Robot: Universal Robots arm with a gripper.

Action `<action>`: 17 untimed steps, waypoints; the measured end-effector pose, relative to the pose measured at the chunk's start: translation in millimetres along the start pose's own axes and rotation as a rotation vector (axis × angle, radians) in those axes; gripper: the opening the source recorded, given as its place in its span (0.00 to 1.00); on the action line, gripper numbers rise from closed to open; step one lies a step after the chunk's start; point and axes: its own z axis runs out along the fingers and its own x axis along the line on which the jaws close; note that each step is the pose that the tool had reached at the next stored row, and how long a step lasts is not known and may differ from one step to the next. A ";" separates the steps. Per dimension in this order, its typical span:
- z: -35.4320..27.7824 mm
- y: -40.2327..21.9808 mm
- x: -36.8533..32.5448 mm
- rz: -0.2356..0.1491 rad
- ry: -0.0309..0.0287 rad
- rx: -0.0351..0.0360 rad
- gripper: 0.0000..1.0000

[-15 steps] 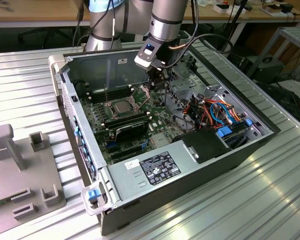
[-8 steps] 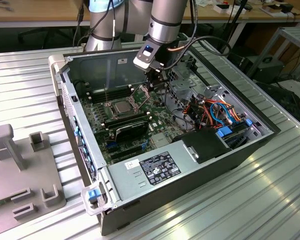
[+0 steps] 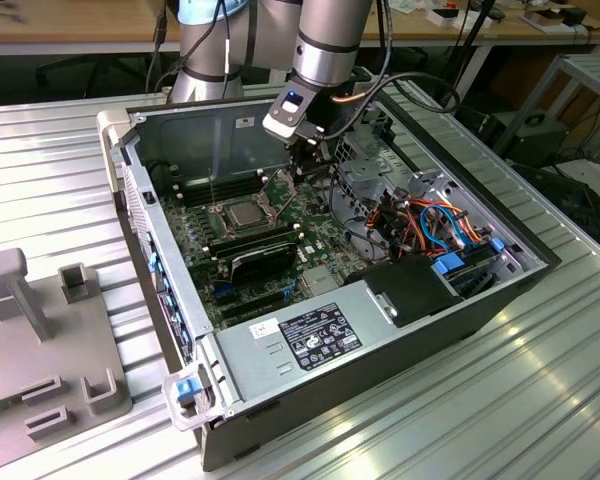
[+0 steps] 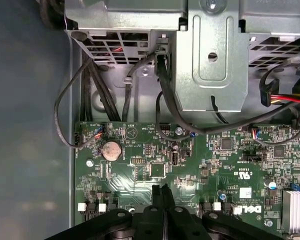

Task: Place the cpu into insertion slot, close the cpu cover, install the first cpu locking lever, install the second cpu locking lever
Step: 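Close the cpu cover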

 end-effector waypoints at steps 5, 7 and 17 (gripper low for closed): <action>-0.1 -5.0 0.2 0.000 -0.0001 0.0009 0.11; -0.1 -6.7 0.4 0.000 -0.0001 0.0010 0.11; -0.4 -16.0 2.0 0.000 0.0001 0.0019 0.11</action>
